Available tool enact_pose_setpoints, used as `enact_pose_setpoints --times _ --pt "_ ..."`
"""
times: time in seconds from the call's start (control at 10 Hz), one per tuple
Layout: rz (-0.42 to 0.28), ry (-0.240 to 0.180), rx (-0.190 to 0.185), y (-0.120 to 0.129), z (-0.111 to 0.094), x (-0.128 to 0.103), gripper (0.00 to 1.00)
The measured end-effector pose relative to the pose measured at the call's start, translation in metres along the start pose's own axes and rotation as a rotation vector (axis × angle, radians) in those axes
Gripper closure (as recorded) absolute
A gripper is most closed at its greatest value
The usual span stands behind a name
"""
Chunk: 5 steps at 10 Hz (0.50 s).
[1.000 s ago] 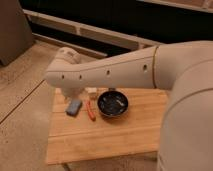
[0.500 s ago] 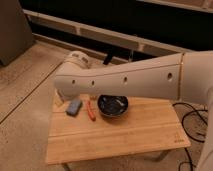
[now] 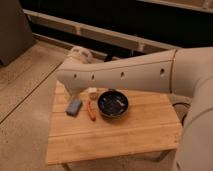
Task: Place the eraser on the white sponge
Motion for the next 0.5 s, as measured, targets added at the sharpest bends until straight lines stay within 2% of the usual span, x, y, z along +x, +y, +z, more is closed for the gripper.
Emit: enact_pose_setpoints --times 0.1,0.2,0.3,0.5 --pt "0.061 0.011 0.051 -0.027 0.007 -0.008 0.35" --pt "0.115 0.009 0.080 -0.043 0.010 -0.015 0.35" --pt "0.224 -0.004 0.113 -0.067 0.014 -0.020 0.35" --pt "0.410 -0.045 0.112 -0.091 0.022 -0.022 0.35"
